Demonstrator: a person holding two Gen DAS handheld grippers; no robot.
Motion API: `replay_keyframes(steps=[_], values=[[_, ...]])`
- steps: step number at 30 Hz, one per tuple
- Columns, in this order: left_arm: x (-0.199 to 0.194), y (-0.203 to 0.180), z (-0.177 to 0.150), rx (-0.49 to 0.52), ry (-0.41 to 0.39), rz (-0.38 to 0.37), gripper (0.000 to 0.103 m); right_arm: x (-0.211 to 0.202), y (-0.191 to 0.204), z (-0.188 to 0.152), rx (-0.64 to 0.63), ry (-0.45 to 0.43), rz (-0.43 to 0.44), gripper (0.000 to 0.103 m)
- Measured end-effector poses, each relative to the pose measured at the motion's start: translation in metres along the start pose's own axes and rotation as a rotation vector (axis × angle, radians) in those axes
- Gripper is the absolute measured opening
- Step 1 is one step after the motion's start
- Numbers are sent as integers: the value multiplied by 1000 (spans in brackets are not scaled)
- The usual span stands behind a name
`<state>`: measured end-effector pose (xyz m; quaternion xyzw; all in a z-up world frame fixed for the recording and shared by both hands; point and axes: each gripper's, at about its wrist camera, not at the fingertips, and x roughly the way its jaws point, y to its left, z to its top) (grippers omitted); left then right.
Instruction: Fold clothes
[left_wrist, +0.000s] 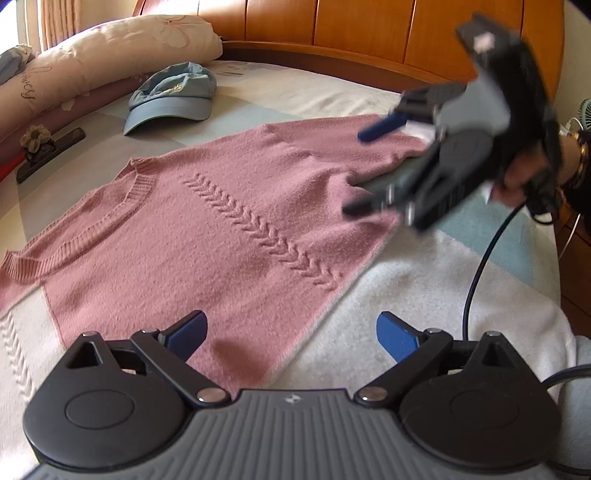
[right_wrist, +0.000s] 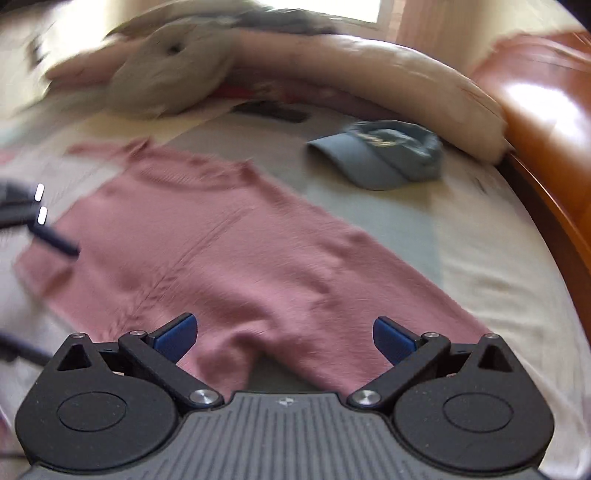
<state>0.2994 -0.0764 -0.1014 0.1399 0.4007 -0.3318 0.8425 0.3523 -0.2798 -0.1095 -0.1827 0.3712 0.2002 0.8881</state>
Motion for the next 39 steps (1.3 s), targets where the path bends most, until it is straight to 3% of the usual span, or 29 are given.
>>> replay_keyframes(steps=[2, 6, 11, 18, 22, 28, 31, 34, 39], values=[[-6, -2, -5, -8, 2, 3, 98, 1, 2, -12, -13, 27, -31, 103], [-22, -3, -14, -11, -5, -2, 98, -31, -8, -23, 121, 35, -101, 103], [-55, -6, -20, 10, -31, 34, 98, -83, 28, -25, 118, 10, -155, 103], [-86, 19, -55, -4, -48, 137, 98, -106, 96, -40, 254, 14, -60, 103], [-81, 46, -97, -120, 2, 191, 98, -100, 123, -42, 414, 7, 16, 103], [-108, 55, -148, -257, -13, 194, 98, -81, 154, -25, 392, 1, -8, 103], [-120, 58, -149, -263, -10, 183, 98, -72, 169, -17, 377, -3, -22, 103], [-127, 70, -134, -262, -66, 192, 98, -65, 177, -16, 369, -2, -30, 103], [-102, 99, -102, -294, -122, 195, 98, -57, 181, -23, 365, 3, -37, 103]])
